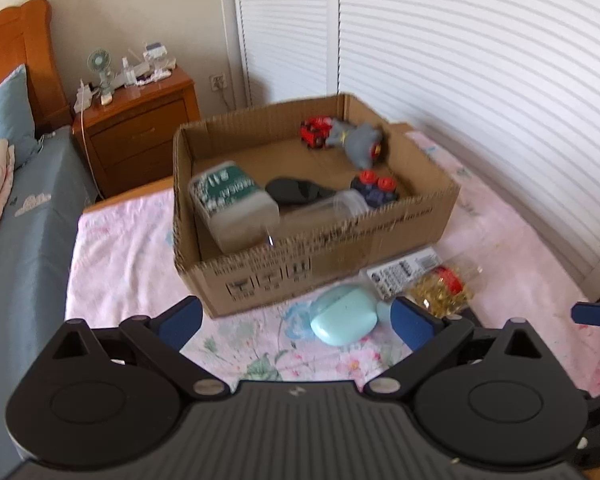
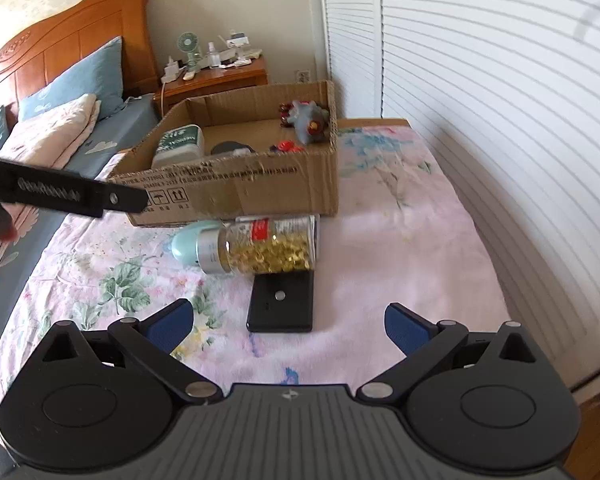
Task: Organize rigid objects
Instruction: 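Move left tool to light blue round case while right tool approaches yellow capsule bottle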
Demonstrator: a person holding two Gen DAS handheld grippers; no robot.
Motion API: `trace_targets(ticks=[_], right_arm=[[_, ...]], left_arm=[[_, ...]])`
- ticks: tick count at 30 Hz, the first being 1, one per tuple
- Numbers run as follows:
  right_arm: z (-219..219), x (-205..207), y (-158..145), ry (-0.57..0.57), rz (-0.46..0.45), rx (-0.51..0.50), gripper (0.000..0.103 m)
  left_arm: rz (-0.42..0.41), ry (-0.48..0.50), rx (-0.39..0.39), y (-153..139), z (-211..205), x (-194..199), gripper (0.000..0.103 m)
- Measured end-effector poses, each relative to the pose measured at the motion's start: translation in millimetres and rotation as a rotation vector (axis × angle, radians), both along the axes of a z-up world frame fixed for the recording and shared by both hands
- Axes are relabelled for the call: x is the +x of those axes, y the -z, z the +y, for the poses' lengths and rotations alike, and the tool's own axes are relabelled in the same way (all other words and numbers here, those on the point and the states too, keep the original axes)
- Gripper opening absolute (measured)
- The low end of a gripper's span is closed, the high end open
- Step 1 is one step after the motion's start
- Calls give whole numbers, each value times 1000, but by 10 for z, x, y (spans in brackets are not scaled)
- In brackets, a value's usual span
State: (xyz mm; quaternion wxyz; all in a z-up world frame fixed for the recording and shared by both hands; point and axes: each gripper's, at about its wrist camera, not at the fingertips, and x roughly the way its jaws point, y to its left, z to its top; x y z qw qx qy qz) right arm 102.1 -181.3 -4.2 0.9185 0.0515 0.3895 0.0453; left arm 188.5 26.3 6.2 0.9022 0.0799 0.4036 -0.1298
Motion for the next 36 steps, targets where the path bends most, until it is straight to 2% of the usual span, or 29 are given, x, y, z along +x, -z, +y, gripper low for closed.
trace_targets(ticks=[7, 19, 24, 36], right_arm=[[20, -2, 114, 3, 3, -17, 103], [-76, 120, 180, 15, 13, -3, 103], [-78, 151, 202, 10, 20, -2, 103], [0, 189, 245, -35, 30, -52, 103]], left_arm=[[27, -75, -38, 281, -105, 200, 100], [99, -216, -86, 564, -245, 513, 100], [131, -255, -76, 680, -279, 577, 100], [149, -211, -50, 736, -125, 440, 101]])
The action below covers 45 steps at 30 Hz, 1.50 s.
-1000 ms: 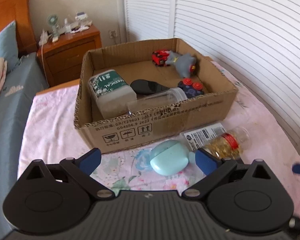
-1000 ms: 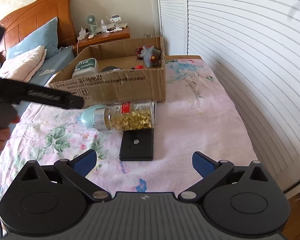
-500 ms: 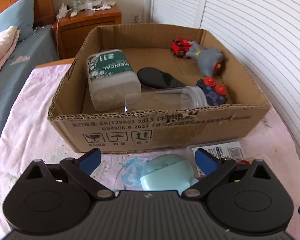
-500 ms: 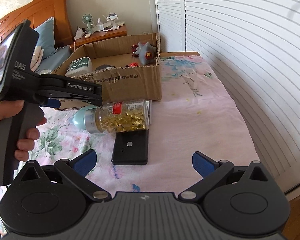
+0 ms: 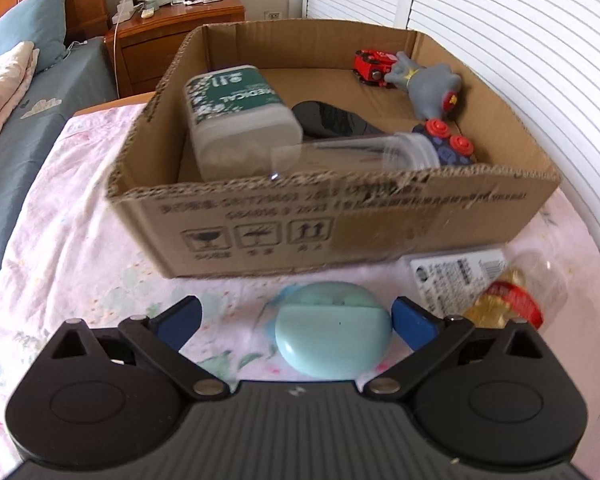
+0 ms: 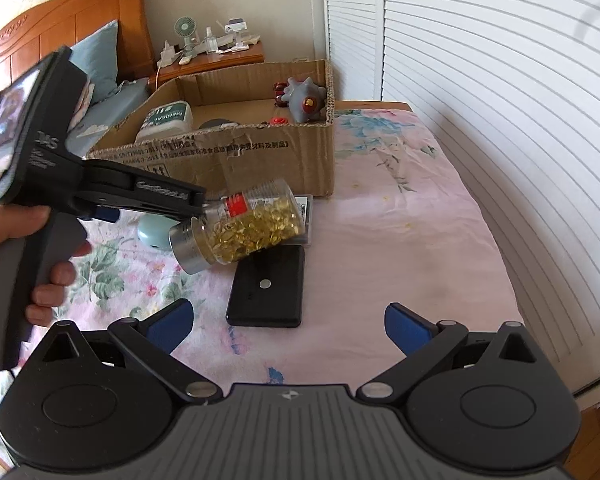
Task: Organize rigid objects
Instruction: 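Move left tool to light blue round case while right tool approaches yellow capsule bottle, then grasp light blue case with left tool while right tool grasps capsule bottle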
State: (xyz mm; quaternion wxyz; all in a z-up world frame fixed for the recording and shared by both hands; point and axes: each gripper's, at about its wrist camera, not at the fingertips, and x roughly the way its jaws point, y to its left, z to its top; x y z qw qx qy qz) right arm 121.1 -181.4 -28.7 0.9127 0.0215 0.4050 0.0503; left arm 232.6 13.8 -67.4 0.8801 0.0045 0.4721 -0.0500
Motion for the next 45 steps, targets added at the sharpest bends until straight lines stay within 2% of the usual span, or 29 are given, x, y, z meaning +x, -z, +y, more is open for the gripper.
trace_targets(ticks=[8, 14, 23, 28, 32, 34, 39, 45], right_arm=[[87, 56, 115, -86, -1, -81, 103], [151, 120, 199, -117, 14, -118, 103], [224, 373, 332, -64, 31, -157, 103], [14, 355, 345, -33, 46, -114, 103], [-66, 303, 348, -37, 43, -120, 103], [-64, 288, 345, -39, 40, -133, 103], [-63, 287, 345, -34, 35, -127, 103], [-55, 278, 339, -40, 34, -126, 103]], left_arm=[[10, 23, 31, 89, 226, -108, 102], [-34, 47, 27, 118, 347, -159, 102], [-44, 58, 24, 113, 398, -178, 102], [-43, 67, 23, 116, 410, -167, 102], [-41, 102, 24, 116, 418, -147, 102], [-43, 150, 32, 108, 409, -142, 102], [-86, 286, 63, 90, 362, -175, 97], [-87, 338, -2, 73, 374, -141, 76]])
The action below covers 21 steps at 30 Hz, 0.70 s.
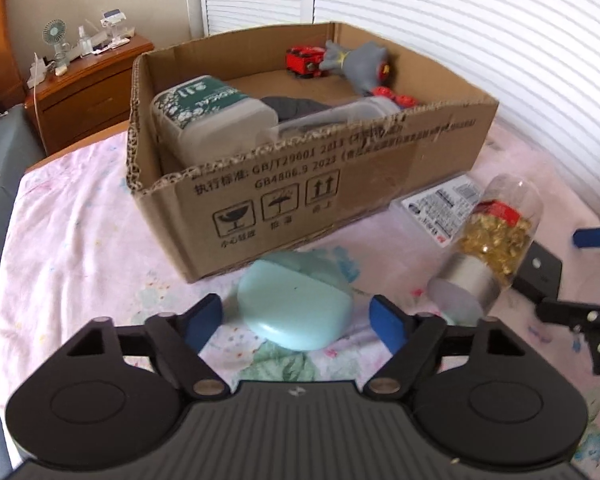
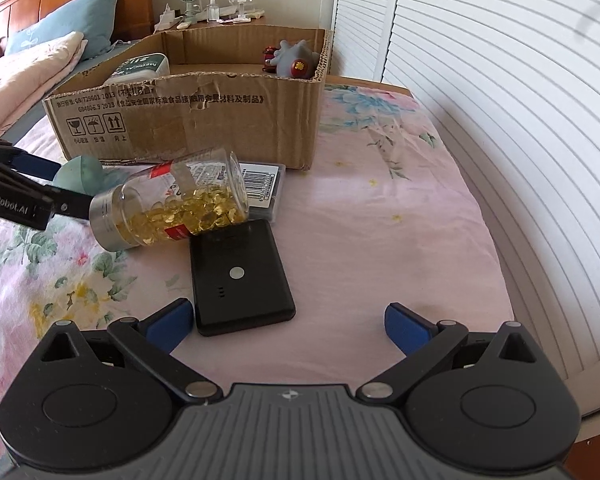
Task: Organize rigid objects
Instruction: 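Grasp light blue case with left tool while right tool grasps capsule bottle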
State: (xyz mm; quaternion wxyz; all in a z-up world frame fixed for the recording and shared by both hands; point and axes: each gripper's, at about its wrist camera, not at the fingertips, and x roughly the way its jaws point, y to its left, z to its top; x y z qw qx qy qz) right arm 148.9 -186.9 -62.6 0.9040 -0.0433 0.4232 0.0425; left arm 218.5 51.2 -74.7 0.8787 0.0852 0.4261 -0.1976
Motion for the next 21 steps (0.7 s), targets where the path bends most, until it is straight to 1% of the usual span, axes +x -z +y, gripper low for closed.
trace_targets(ticks=[1, 2, 3, 7, 12, 17, 21], right_arm=[[11, -5, -3, -6, -1, -5, 103], [25, -14, -6, -12, -2, -9, 103], [45, -21, -11, -22, -2, -14, 103], [117, -61, -66, -69, -16, -12, 103], [210, -69, -197, -151, -60, 25, 103], [354, 87, -284, -219, -91, 36, 103], [485, 239, -270, -240, -87, 38, 103]], left_arm=[[-6, 1, -4, -2, -4, 2, 71], [-9, 0, -9, -8, -7, 1, 64], [-14, 0, -12, -15, -10, -6, 61], [-5, -13, -10, -22, -21, -38, 60], [2, -62, -1, -34, -1, -182, 60], [12, -108, -4, -41, 94, -344, 60], [13, -119, -1, -41, 147, -369, 60]])
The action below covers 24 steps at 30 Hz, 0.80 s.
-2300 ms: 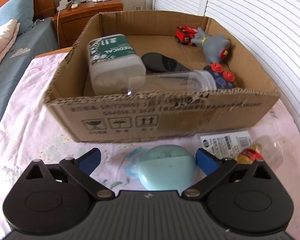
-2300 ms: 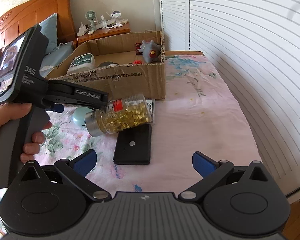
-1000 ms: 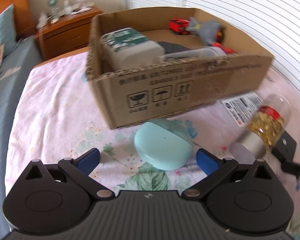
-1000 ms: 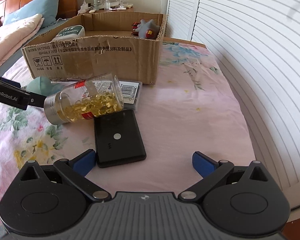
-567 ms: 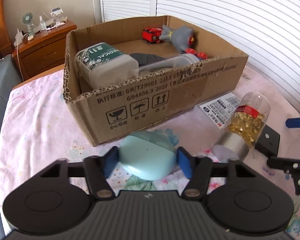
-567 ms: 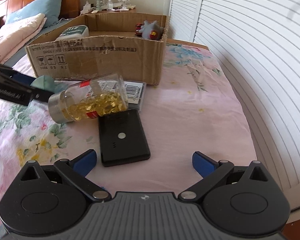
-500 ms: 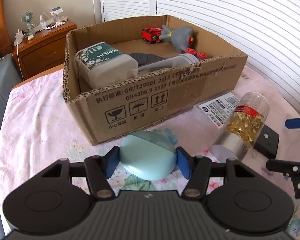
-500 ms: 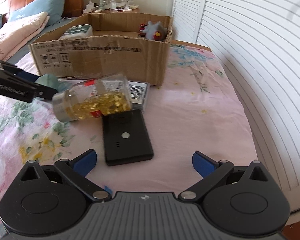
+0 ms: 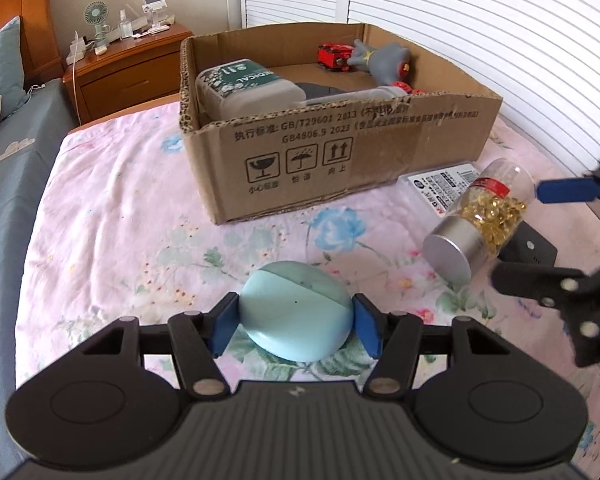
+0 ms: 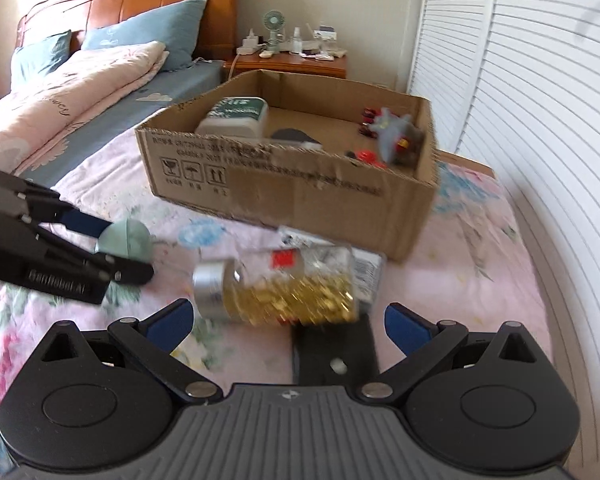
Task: Organize rigid objects
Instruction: 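Grasp light blue case with left tool while right tool grasps capsule bottle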
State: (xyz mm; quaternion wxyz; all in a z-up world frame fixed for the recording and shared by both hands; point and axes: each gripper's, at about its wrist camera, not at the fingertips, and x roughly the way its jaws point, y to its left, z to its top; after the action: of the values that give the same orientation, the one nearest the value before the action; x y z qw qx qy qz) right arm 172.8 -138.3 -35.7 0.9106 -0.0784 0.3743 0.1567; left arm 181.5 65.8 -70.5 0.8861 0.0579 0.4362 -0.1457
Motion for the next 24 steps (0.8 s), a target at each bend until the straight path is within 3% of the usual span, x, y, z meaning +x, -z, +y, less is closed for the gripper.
trace_targets(ticks=[9, 12, 16, 24], right_arm=[[280, 152, 131, 27, -12, -111, 103], [306, 180, 151, 42, 0, -139, 96], [315, 167, 134, 46, 4, -152, 96], [202, 102, -4, 24, 26, -91, 96]], left_arm=[[-18, 32, 14, 21, -24, 41, 66], [-28, 41, 16, 37, -41, 50, 70], [-27, 68, 5, 27, -46, 54, 60], [2, 116, 12, -18, -22, 49, 60]])
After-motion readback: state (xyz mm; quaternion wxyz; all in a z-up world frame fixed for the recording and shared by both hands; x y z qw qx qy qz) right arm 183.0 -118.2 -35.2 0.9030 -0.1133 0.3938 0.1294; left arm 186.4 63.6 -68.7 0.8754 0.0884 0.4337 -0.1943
